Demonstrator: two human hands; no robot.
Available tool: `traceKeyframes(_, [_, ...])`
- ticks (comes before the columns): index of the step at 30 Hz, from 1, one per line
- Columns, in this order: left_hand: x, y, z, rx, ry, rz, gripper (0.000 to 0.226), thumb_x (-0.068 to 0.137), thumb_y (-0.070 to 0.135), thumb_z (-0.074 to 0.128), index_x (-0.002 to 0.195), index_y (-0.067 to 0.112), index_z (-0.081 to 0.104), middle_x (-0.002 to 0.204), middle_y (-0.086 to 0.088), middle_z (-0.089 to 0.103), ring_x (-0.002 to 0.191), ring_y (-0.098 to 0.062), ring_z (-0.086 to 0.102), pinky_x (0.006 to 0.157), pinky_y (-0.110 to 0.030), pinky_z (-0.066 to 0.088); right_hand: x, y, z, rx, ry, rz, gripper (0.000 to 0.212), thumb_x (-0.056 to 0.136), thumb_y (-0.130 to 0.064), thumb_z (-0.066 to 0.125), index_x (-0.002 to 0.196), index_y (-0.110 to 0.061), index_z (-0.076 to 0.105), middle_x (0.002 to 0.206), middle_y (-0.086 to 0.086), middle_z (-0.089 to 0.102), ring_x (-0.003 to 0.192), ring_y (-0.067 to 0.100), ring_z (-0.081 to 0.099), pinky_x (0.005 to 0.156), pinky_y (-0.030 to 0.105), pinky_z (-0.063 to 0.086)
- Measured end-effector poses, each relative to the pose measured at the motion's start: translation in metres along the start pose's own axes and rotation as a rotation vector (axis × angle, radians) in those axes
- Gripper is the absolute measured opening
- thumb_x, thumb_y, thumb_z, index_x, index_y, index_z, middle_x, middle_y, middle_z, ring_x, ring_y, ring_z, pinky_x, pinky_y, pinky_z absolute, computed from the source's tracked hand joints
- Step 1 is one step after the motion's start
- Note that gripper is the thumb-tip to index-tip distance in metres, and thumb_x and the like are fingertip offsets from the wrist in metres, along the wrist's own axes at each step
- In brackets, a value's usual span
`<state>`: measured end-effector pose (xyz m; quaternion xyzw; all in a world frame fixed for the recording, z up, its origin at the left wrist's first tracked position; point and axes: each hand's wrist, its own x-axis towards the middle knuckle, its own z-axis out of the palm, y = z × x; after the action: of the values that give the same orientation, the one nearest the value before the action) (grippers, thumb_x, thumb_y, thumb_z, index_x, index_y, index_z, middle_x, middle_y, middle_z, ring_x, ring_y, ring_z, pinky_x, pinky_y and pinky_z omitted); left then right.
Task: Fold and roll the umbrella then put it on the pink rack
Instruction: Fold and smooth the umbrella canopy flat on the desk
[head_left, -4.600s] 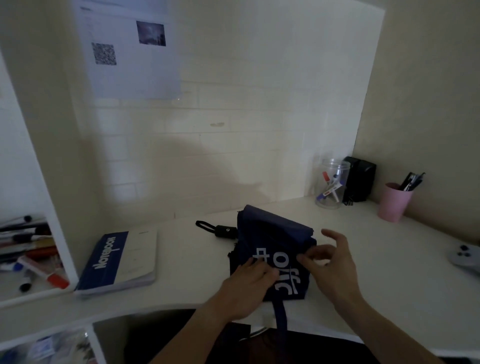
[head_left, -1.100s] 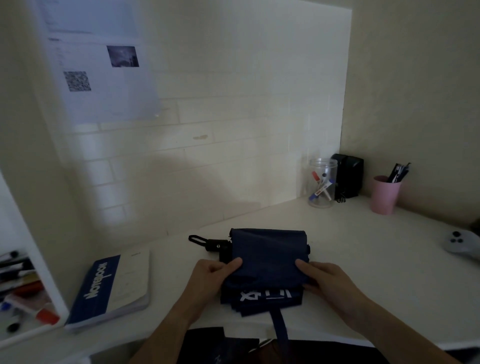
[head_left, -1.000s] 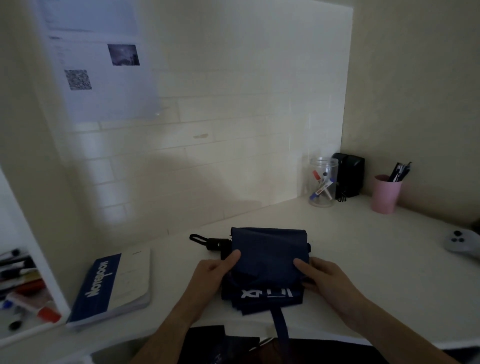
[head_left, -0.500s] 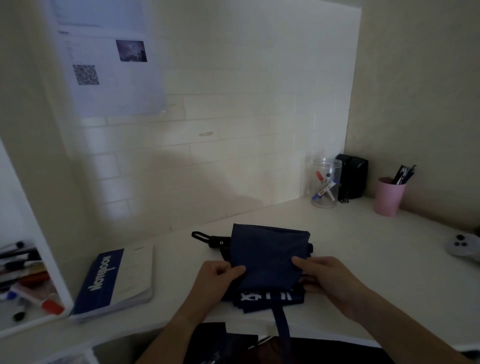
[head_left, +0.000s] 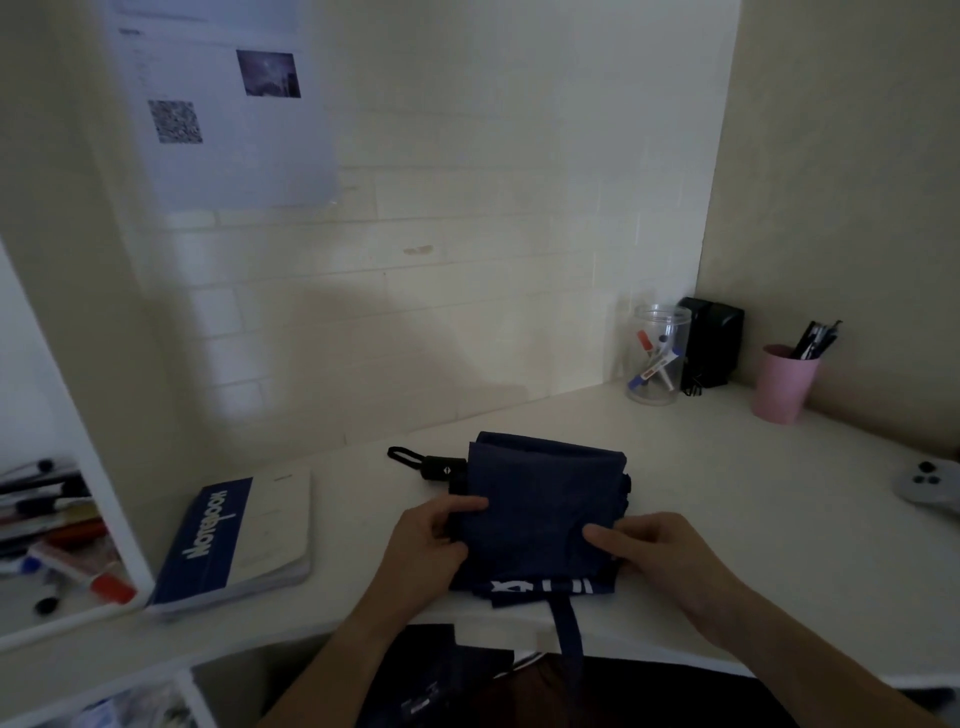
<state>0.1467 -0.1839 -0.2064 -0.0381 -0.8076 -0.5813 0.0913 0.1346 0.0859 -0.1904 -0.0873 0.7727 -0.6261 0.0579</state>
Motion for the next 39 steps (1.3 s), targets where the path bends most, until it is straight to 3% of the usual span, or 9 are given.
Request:
traceKeyframes(6, [-0.005,0.013,0.005,-0.092,0.121,-0.001,0.005,0.086,0.021,0.079,0.091,0.021,0.083,0.089,0.01,0.079,0.086,-0.002,0.073,0.073,-0.016,0.057,0.002,0.006,0.0,-0.152,0.064,0.028,0.051,0.081,-0.045,0.076,0.054,-0.008,0.054,0.056,0.004,0.058,0.057,0.01,0.051,0.065,0.026,0.038])
traceKeyframes(9, [-0.005,0.009,0.003,-0.095,0.111,-0.04,0.018,0.082,0.016,0.084,0.098,0.021,0.08,0.1,0.006,0.077,0.086,-0.007,0.074,0.074,-0.02,0.06,-0.002,0.007,-0.006,-0.321,0.109,0.025,0.048,0.082,-0.038,0.079,0.047,-0.022,0.051,0.045,-0.013,0.051,0.046,0.001,0.045,0.056,0.022,0.034])
traceKeyframes(17, [-0.008,-0.002,-0.004,0.03,-0.155,-0.084,0.055,0.084,0.002,0.078,0.132,0.02,0.061,0.132,0.004,0.058,0.103,-0.018,0.071,0.088,-0.031,0.061,-0.013,-0.008,-0.006,-0.838,-0.015,0.058,0.032,0.076,-0.045,0.08,0.073,-0.014,0.072,0.085,-0.002,0.067,0.078,0.008,0.063,0.059,0.011,0.04])
traceKeyframes(22, [-0.008,-0.003,-0.004,0.063,-0.206,-0.053,0.063,0.086,0.004,0.077,0.141,0.024,0.054,0.142,0.005,0.052,0.11,-0.016,0.068,0.094,-0.031,0.058,-0.013,-0.024,0.011,-0.837,0.388,-0.572,0.015,0.085,-0.036,0.073,0.095,-0.031,0.065,0.094,-0.017,0.058,0.087,0.002,0.055,0.076,0.017,0.044])
traceKeyframes(27, [-0.012,0.0,-0.008,0.021,-0.219,-0.091,0.059,0.089,-0.007,0.068,0.14,0.02,0.052,0.136,-0.001,0.054,0.106,-0.014,0.068,0.081,-0.021,0.058,0.001,0.006,0.033,-1.145,-0.11,-0.62,0.054,0.1,-0.05,0.035,0.151,-0.033,0.039,0.162,-0.005,0.032,0.152,0.019,0.023,0.124,0.034,0.02])
traceKeyframes(29, [-0.014,0.0,-0.013,-0.016,-0.22,-0.112,0.061,0.089,-0.011,0.065,0.14,0.019,0.049,0.139,-0.004,0.053,0.106,-0.016,0.069,0.081,-0.024,0.059,0.001,0.026,0.034,-1.214,-0.247,-0.515,0.057,0.104,-0.055,0.021,0.158,-0.038,0.011,0.167,-0.01,-0.007,0.153,0.012,-0.014,0.121,0.027,-0.011])
traceKeyframes(32, [-0.021,0.003,-0.014,0.05,-0.186,-0.105,0.064,0.089,-0.011,0.061,0.139,0.026,0.043,0.143,-0.002,0.046,0.102,-0.009,0.065,0.085,-0.026,0.059,-0.003,0.035,0.035,-1.228,-0.327,-0.468,0.053,0.106,-0.053,0.013,0.155,-0.045,-0.003,0.162,-0.016,-0.023,0.147,0.005,-0.031,0.117,0.023,-0.019])
traceKeyframes(36, [-0.024,0.007,0.0,0.619,0.096,0.497,0.059,0.091,-0.002,0.055,0.142,0.026,0.047,0.159,-0.001,0.025,0.141,-0.006,0.032,0.119,-0.027,0.031,-0.001,0.036,0.039,-1.271,-0.355,-0.459,0.055,0.105,-0.057,0.009,0.155,-0.043,-0.009,0.161,-0.016,-0.025,0.147,0.007,-0.032,0.123,0.03,-0.014])
traceKeyframes(39, [-0.018,-0.007,0.013,0.848,-0.132,0.69,0.043,0.107,0.024,0.037,0.15,0.02,0.046,0.159,0.001,0.039,0.151,-0.01,0.027,0.12,-0.029,0.033,-0.003,0.031,0.037,-1.215,-0.385,-0.408,0.065,0.104,-0.057,0.014,0.155,-0.03,-0.017,0.162,-0.017,-0.024,0.147,0.002,-0.029,0.126,0.032,-0.006])
